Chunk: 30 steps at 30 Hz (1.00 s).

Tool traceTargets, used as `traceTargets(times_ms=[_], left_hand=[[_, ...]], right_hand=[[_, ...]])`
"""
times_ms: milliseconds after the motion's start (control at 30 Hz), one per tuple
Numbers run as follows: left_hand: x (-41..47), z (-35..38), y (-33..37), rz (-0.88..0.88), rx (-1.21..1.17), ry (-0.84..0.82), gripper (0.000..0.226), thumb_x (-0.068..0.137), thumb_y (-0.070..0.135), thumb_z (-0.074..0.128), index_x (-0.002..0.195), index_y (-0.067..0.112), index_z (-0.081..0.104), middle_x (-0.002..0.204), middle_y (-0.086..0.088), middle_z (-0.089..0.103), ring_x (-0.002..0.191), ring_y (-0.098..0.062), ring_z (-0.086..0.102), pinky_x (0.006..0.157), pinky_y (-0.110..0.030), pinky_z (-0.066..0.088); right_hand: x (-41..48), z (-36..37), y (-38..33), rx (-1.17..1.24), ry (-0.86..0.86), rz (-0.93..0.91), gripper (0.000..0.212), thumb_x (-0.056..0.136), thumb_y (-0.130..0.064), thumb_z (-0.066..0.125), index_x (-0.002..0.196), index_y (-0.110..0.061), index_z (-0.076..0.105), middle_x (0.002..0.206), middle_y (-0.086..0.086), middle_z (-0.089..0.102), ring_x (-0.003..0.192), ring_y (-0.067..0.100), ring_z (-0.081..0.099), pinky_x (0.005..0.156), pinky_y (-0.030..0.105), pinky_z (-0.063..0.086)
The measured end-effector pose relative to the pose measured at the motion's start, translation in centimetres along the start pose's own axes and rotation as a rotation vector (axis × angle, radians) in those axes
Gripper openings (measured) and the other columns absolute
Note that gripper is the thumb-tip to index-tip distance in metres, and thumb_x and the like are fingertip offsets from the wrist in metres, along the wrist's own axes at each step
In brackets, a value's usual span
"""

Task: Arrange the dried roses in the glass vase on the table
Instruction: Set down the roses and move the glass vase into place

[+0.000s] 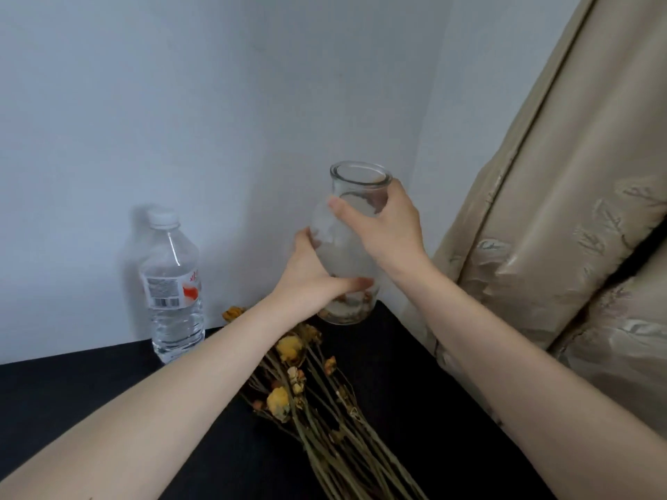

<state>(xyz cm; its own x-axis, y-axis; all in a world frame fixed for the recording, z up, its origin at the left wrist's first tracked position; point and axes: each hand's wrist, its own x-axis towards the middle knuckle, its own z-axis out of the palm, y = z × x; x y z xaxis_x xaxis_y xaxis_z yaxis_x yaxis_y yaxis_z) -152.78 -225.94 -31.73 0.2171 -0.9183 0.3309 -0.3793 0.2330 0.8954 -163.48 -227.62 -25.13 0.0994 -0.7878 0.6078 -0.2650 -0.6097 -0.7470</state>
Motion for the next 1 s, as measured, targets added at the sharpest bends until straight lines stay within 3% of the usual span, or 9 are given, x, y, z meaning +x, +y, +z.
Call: traceTargets(times_ms=[100, 233, 333, 433, 533, 667, 800, 1000], left_hand=[[-2.9, -3.5, 1.4, -0.017, 0.028, 0.083, 0.112, 0.041, 0.049, 0.086, 0.132, 0.023, 0.026, 0.097, 0.024, 0.037, 0.082, 0.013, 0.039, 0.059, -0.009, 0.034], [-9.0, -8.7, 1.5, -0.036, 0.080, 0.211, 0.109, 0.033, 0.057, 0.084, 0.124, 0.029, 0.030, 0.103, 0.021, 0.044, 0.097, 0.001, 0.049, 0.072, -0.015, 0.040], [-14.2, -12.5, 1.1, -0.094, 0.098, 0.259, 0.108, 0.029, 0.065, 0.083, 0.120, 0.037, 0.030, 0.121, 0.012, 0.047, 0.113, -0.006, 0.046, 0.090, -0.028, 0.043], [-19.0, -15.2, 0.4, -0.131, 0.067, 0.301, 0.108, 0.029, 0.061, 0.086, 0.118, 0.044, 0.026, 0.129, 0.013, 0.040, 0.116, -0.002, 0.043, 0.091, -0.023, 0.038], [-22.5, -16.6, -0.7, -0.170, 0.051, 0.344, 0.106, 0.032, 0.053, 0.084, 0.120, 0.045, 0.025, 0.133, 0.010, 0.038, 0.120, -0.006, 0.043, 0.098, -0.029, 0.039], [-25.4, -17.3, -2.3, -0.204, 0.056, 0.371, 0.111, 0.031, 0.053, 0.083, 0.127, 0.037, 0.028, 0.128, 0.006, 0.042, 0.119, -0.008, 0.046, 0.098, -0.031, 0.043], [-26.7, -17.3, -3.7, -0.208, 0.012, 0.391, 0.106, 0.033, 0.049, 0.084, 0.123, 0.039, 0.030, 0.126, 0.008, 0.041, 0.116, -0.004, 0.045, 0.084, -0.014, 0.039], [-27.1, -16.9, -4.5, -0.199, -0.009, 0.382, 0.112, 0.033, 0.049, 0.084, 0.129, 0.041, 0.027, 0.129, 0.006, 0.038, 0.120, -0.009, 0.044, 0.099, -0.034, 0.045]], right_hand=[[-1.6, 1.4, -3.5, 0.055, -0.040, -0.025, 0.045, 0.073, -0.035, 0.078, 0.107, -0.016, 0.056, 0.095, -0.013, 0.059, 0.089, 0.001, 0.057, 0.069, 0.000, 0.041], [-5.4, 3.9, -7.7, 0.124, -0.142, -0.035, 0.043, 0.071, -0.039, 0.078, 0.102, -0.016, 0.058, 0.085, -0.018, 0.057, 0.079, -0.004, 0.056, 0.062, -0.001, 0.039], [-8.9, 5.9, -10.1, 0.185, -0.233, -0.011, 0.051, 0.071, -0.044, 0.076, 0.107, -0.013, 0.059, 0.096, -0.010, 0.063, 0.090, 0.004, 0.059, 0.065, 0.002, 0.041], [-12.5, 7.8, -11.8, 0.275, -0.349, 0.016, 0.050, 0.072, -0.042, 0.076, 0.111, -0.015, 0.059, 0.101, -0.010, 0.066, 0.092, 0.002, 0.062, 0.070, 0.003, 0.045], [-15.6, 9.4, -12.8, 0.330, -0.428, 0.020, 0.046, 0.074, -0.036, 0.076, 0.111, -0.014, 0.060, 0.100, -0.009, 0.068, 0.093, 0.001, 0.063, 0.081, 0.014, 0.050], [-18.5, 11.0, -13.0, 0.280, -0.485, -0.009, 0.047, 0.072, -0.041, 0.077, 0.108, -0.019, 0.058, 0.097, -0.014, 0.064, 0.090, -0.002, 0.059, 0.074, 0.007, 0.044], [-19.9, 12.0, -12.4, 0.254, -0.502, -0.038, 0.043, 0.071, -0.042, 0.077, 0.103, -0.023, 0.056, 0.095, -0.013, 0.063, 0.087, -0.005, 0.057, 0.070, 0.001, 0.041], [-20.4, 12.4, -11.3, 0.273, -0.488, -0.067, 0.040, 0.070, -0.039, 0.078, 0.100, -0.024, 0.057, 0.086, -0.023, 0.061, 0.082, -0.020, 0.054, 0.067, -0.002, 0.039]])
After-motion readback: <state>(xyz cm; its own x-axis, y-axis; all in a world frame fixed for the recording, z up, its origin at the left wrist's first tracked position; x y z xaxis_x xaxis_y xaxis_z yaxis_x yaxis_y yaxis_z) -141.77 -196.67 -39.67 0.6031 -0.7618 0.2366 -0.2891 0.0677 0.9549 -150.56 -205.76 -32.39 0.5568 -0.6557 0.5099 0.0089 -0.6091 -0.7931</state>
